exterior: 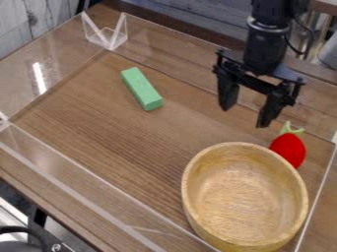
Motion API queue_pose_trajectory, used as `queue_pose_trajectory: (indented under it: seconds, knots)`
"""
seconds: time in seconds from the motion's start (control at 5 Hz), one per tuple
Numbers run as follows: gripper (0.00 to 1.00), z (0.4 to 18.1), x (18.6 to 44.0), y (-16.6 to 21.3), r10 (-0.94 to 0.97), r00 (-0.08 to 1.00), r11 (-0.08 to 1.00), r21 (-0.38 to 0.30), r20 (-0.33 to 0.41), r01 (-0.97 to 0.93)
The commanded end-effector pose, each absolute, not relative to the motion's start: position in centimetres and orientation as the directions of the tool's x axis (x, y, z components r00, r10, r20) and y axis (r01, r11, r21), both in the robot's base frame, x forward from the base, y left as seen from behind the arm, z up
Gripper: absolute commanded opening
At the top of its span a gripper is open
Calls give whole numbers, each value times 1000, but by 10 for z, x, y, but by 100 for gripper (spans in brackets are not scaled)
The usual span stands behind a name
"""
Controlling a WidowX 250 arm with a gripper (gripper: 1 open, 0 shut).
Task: Move the red fruit to the left
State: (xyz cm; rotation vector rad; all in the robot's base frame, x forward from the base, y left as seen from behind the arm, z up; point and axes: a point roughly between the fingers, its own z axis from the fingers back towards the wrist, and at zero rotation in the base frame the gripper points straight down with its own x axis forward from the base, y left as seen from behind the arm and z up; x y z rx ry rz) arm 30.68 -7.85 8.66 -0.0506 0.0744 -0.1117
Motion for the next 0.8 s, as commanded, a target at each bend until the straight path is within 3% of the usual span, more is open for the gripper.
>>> queue_pose_trajectory:
  seconds: [0.0,0.4,0.6]
  knots:
    - [100,99,328,-90,-141,990,987,-69,9,142]
    - [100,98,316,-144,-185,981,977,-97,61,190]
    - [100,106,311,-151,-174,981,979,-90,87,181]
